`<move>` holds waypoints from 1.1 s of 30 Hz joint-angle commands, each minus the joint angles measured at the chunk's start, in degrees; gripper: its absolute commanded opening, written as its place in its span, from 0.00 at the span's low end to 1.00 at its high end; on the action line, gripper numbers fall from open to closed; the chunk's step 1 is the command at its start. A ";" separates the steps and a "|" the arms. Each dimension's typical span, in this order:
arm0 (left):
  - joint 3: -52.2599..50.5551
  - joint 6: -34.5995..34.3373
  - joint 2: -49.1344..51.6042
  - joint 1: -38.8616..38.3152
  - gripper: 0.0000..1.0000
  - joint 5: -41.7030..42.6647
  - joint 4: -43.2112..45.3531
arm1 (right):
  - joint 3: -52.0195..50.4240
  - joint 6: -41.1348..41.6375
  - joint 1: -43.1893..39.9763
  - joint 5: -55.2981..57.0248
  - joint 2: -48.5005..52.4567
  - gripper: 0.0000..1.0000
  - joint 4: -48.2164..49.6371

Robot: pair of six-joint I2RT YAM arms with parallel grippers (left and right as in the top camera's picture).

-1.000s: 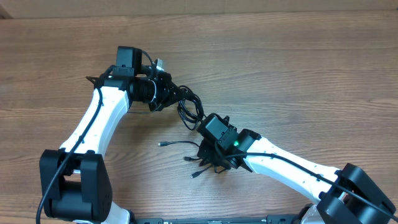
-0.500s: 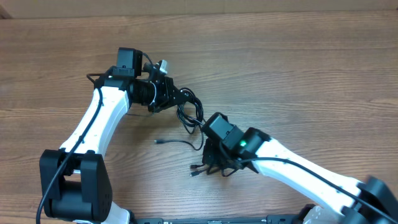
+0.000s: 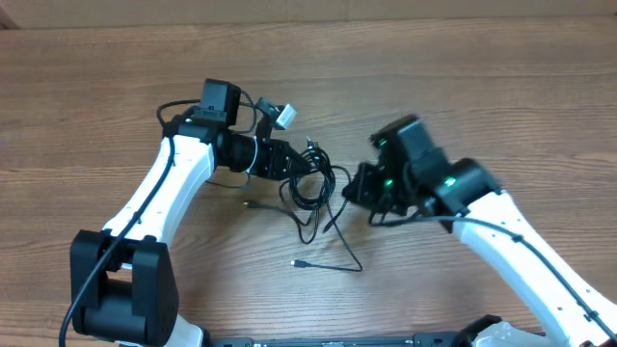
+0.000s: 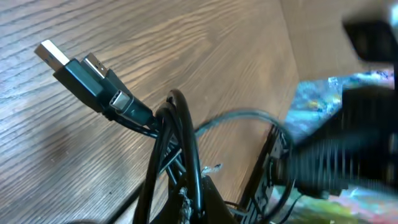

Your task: Untangle cables

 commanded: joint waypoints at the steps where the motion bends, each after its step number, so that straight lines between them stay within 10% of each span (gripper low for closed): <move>1: 0.26 4.02 -0.22 -0.02 0.04 3.54 -0.92 | 0.83 -1.27 -5.66 -2.64 -0.37 0.04 3.28; 13: 0.26 -15.67 -0.22 -0.02 0.04 3.54 -1.03 | 0.02 9.31 -3.93 5.38 -0.26 0.04 10.58; 33: 0.26 -16.65 -0.22 0.00 0.04 3.58 1.84 | -0.07 -7.17 1.73 -15.02 11.08 0.04 13.92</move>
